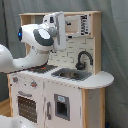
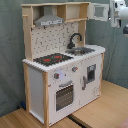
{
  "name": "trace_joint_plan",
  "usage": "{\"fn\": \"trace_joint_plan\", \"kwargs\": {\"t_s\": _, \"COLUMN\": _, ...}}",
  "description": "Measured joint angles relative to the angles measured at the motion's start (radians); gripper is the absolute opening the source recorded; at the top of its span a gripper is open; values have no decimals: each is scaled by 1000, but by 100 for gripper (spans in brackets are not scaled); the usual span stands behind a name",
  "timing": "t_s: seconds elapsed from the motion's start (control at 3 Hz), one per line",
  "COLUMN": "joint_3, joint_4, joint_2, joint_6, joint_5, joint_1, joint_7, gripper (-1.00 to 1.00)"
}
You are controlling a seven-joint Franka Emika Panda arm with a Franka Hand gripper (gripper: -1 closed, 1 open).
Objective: Play with the kitchen
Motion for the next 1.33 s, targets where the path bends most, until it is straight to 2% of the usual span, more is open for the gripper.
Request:
{"fn": "trace_joint_plan", "kwargs": {"t_s": 0.33, "joint_3": 75, "joint_4": 17, "joint_2": 24, "joint_6": 1, "joint_5": 0, "joint_1": -50, "joint_7": 35, "gripper": -100}}
{"fn": "trace_joint_plan", "kwargs": {"t_s": 0.67, "joint_3": 166, "joint_4": 61, "joint_2": 28, "joint_6": 1, "joint_5": 0, "joint_1": -75, "joint_7": 38, "gripper": -100}}
{"fn": "trace_joint_plan", "kwargs": {"t_s": 1.0, "joint_3": 238, "joint_4": 119, "joint_2": 66, "joint_6": 1, "joint_5": 0, "joint_1": -110, "joint_7": 61, "gripper": -100}}
{"fn": "trace_joint_plan", "kwargs": {"t_s": 1.33, "joint_3": 302, "joint_4": 200, "joint_2": 125, "joint_6": 1, "joint_5": 0, "joint_1": -159, "joint_7": 66, "gripper": -100}}
